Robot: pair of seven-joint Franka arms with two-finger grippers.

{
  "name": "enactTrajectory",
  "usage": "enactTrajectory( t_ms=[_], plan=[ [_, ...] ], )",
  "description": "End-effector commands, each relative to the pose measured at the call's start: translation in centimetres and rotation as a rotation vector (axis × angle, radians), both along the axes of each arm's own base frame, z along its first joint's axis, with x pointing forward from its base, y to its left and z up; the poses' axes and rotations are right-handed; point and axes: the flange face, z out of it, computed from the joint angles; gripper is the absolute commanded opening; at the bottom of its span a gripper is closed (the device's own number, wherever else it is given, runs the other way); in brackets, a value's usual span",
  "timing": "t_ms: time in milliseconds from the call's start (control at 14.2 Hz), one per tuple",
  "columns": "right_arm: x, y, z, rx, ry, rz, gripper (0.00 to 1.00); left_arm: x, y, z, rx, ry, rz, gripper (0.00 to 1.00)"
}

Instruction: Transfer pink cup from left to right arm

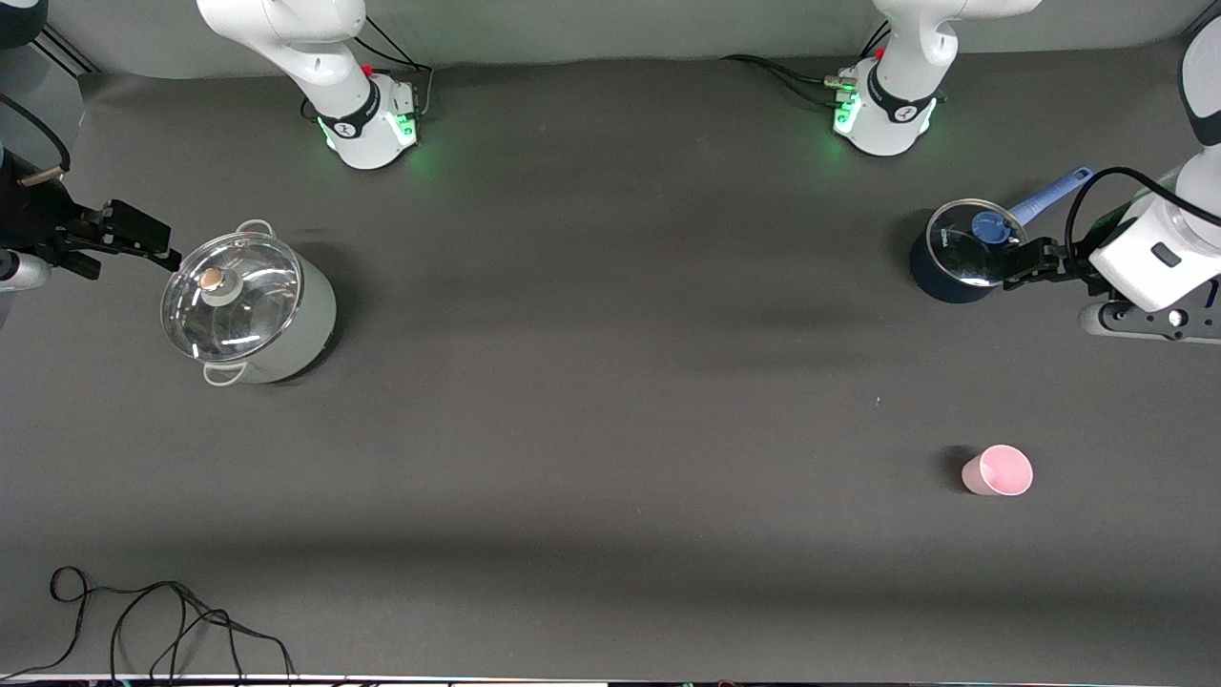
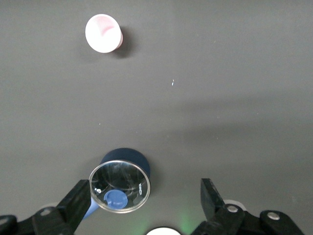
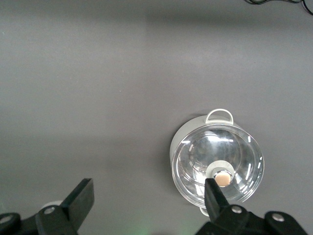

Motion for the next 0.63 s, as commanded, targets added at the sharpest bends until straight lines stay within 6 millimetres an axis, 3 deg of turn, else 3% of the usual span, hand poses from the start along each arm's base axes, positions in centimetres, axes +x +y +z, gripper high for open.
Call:
enactTrajectory(
  t_ms=[0,563],
  plan=[
    [0.2,0.3,0.4,-0.003,-0.005,0.001,1.00,-0.8,-0.2,0.8,0.022,0.029,-0.011,1.00],
    [0.2,0.4,0.1,-0.005,0.005,0.003,1.00,-0.5,-0.5,1.8,0.012,0.014,-0.015,1.00]
  ],
)
